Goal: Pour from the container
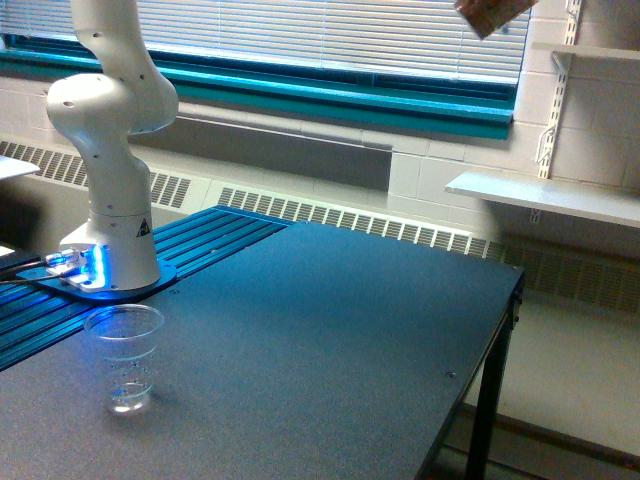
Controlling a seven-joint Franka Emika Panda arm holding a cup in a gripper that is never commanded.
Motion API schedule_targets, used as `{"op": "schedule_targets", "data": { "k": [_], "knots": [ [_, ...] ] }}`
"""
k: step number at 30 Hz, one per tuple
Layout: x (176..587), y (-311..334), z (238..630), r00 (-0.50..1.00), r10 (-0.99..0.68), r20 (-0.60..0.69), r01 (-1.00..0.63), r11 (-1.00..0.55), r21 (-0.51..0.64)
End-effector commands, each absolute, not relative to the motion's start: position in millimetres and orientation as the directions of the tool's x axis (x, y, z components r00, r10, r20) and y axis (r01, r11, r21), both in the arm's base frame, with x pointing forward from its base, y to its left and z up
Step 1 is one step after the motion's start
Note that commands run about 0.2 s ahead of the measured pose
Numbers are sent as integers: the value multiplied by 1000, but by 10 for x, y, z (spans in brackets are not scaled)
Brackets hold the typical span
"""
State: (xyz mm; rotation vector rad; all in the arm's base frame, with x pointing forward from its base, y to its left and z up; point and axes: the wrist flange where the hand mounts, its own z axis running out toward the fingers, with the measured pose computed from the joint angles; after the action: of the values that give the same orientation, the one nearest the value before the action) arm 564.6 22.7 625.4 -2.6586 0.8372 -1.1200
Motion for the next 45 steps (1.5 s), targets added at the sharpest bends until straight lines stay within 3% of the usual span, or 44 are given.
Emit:
{"op": "schedule_targets", "data": {
  "k": [1, 16, 45],
  "knots": [
    [5370, 71, 6295, 534, -551, 641, -462, -825, -325],
    [4736, -566, 5968, 452, -606, 655, -602, -749, -278],
    [3510, -1547, 5066, 375, -751, 544, -806, -554, -209]
  ]
}}
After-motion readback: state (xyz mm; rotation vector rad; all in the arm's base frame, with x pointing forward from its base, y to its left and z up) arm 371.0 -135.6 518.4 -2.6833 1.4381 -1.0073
